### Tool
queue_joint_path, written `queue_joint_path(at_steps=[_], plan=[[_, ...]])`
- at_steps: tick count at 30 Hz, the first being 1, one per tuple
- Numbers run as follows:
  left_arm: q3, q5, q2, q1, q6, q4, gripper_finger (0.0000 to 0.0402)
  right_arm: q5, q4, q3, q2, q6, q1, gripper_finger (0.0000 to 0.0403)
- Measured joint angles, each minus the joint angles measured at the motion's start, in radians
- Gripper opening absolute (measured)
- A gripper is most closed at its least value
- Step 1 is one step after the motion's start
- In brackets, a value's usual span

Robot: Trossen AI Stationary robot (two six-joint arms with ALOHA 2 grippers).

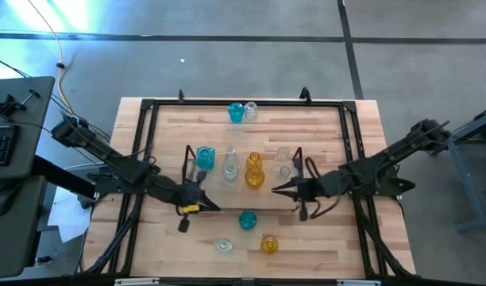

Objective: Sort vases onto shelf
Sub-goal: Put the bottom right blue vase on the shelf

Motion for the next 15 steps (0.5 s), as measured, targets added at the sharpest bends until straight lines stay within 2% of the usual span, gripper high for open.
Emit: queue_joint_path(at_steps=[3, 6, 10, 15], plan=[[0.074, -0.021, 0.078, 0.000, -0.039, -0.034, 0.0001, 0.018, 0.013, -0.039, -0.062, -0.011, 0.026, 0.0000], [0.141, -0.051, 0.151, 0.000, -0.049, -0.064, 0.0011, 0.087, 0.016, -0.068, -0.111, -0.031, 0.057, 0.0000], [0.218, -0.041, 0.236, 0.005, -0.053, -0.109, 0.0037, 0.159, 0.024, -0.092, -0.128, -0.034, 0.089, 0.0000], [0.302, 0.002, 0.340, 0.013, -0.103, -0.192, 0.0081, 0.162, 0.062, -0.122, -0.114, -0.032, 0.100, 0.0000]])
